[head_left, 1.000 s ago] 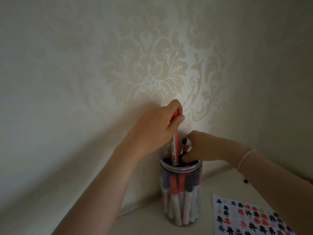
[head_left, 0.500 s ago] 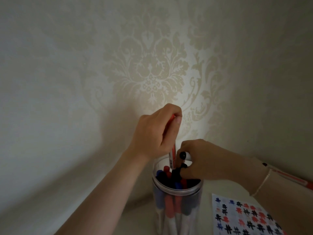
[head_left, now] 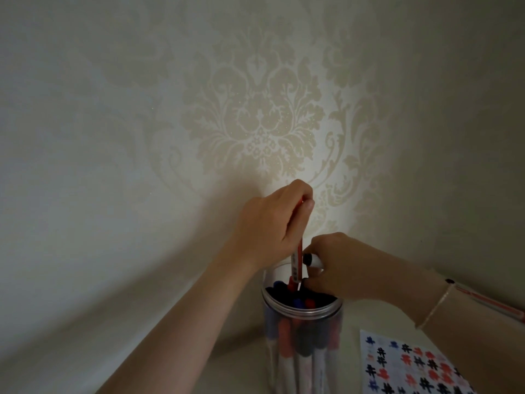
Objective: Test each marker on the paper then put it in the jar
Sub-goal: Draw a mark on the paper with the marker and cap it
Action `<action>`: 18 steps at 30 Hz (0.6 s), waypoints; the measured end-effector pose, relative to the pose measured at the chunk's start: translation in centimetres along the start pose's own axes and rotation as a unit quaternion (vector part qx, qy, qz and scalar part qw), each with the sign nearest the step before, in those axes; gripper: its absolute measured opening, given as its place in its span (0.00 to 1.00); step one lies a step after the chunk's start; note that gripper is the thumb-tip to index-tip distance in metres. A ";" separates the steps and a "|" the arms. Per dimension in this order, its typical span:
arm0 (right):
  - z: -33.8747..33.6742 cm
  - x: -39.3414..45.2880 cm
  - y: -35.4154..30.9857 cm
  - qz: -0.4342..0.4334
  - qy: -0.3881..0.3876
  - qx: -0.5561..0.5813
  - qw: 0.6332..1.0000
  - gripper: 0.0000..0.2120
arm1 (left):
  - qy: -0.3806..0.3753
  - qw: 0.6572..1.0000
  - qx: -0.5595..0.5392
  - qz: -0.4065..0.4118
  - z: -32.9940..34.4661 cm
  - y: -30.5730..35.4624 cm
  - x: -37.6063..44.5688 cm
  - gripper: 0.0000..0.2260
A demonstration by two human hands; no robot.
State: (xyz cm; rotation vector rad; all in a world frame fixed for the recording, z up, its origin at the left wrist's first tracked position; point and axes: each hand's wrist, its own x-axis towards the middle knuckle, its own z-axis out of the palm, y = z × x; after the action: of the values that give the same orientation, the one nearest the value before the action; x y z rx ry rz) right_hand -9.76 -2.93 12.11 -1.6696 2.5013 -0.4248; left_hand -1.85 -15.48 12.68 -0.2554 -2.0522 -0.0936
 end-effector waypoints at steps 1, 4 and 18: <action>0.1 0.0 0.1 -0.008 0.005 -0.014 1.000 0.05 | 0.016 1.000 0.004 0.000 0.0 -0.1 -0.2 0.07; 0.0 0.0 0.2 -0.023 0.004 -0.043 0.999 0.04 | 0.053 0.999 -0.003 -0.009 0.0 -0.3 -1.0 0.07; -0.1 -0.3 0.1 -0.064 -0.013 -0.034 0.997 0.12 | 0.159 0.987 0.006 -0.003 -0.3 -1.1 -1.4 0.04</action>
State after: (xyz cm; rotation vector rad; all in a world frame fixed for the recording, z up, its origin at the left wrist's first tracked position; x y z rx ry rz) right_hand -9.73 -2.62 12.20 -1.8558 2.4239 -0.3300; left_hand -1.23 -16.78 11.65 -0.2119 -1.7362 -0.1190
